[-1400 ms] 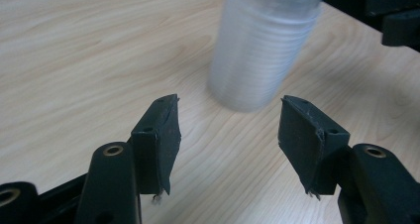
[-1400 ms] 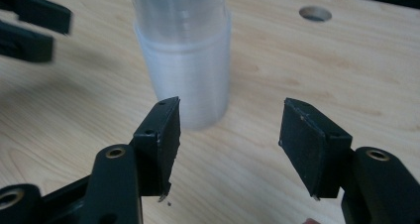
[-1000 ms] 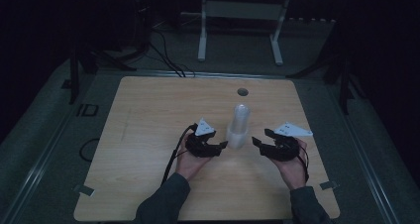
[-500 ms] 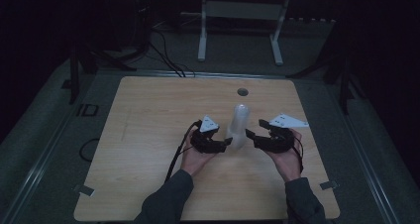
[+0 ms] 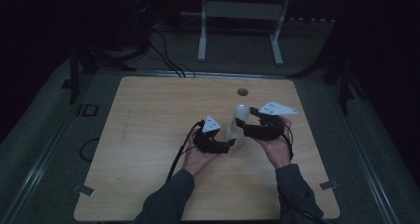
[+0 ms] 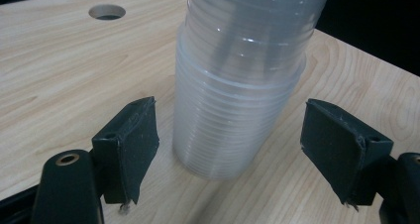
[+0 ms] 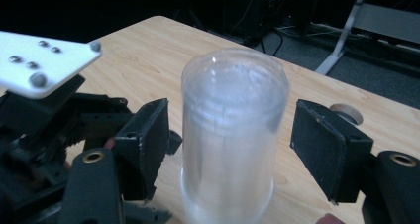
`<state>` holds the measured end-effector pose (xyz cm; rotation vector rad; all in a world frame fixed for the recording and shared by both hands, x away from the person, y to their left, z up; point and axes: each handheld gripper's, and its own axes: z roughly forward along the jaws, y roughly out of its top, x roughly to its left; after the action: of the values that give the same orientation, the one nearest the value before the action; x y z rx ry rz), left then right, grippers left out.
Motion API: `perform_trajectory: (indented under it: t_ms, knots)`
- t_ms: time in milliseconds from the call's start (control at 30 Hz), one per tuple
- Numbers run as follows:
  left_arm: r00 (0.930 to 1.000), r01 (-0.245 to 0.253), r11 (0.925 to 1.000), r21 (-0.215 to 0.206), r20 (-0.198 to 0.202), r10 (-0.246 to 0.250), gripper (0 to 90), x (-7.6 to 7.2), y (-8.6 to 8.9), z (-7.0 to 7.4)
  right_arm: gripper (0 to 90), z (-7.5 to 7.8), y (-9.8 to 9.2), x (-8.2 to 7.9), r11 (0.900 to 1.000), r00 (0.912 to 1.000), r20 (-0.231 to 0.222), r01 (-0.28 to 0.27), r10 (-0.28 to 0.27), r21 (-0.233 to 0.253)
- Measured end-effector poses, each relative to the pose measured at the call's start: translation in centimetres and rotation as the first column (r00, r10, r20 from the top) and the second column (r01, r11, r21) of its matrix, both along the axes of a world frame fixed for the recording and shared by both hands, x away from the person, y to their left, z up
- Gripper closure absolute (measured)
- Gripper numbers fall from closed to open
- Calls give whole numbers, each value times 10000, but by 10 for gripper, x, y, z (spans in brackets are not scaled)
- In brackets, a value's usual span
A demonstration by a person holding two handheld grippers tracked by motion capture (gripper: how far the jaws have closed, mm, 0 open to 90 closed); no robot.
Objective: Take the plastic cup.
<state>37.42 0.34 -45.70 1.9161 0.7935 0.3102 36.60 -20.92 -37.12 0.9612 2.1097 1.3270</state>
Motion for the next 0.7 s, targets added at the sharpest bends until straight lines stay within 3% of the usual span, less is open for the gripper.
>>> perform_trajectory:
  t_ms: [267, 700]
  knots:
    - [9998, -3, 10000, -19, 186, 3, 223, 4, -5, -3, 337, -4, 8, 15, 9998, 9999, -120, -57, 55, -199]
    - [9981, -53, 10000, -79, 612, 58, 183, 7, -22, -6, 386, -6, 15, 19, 9999, 9997, -237, -101, 98, -125]
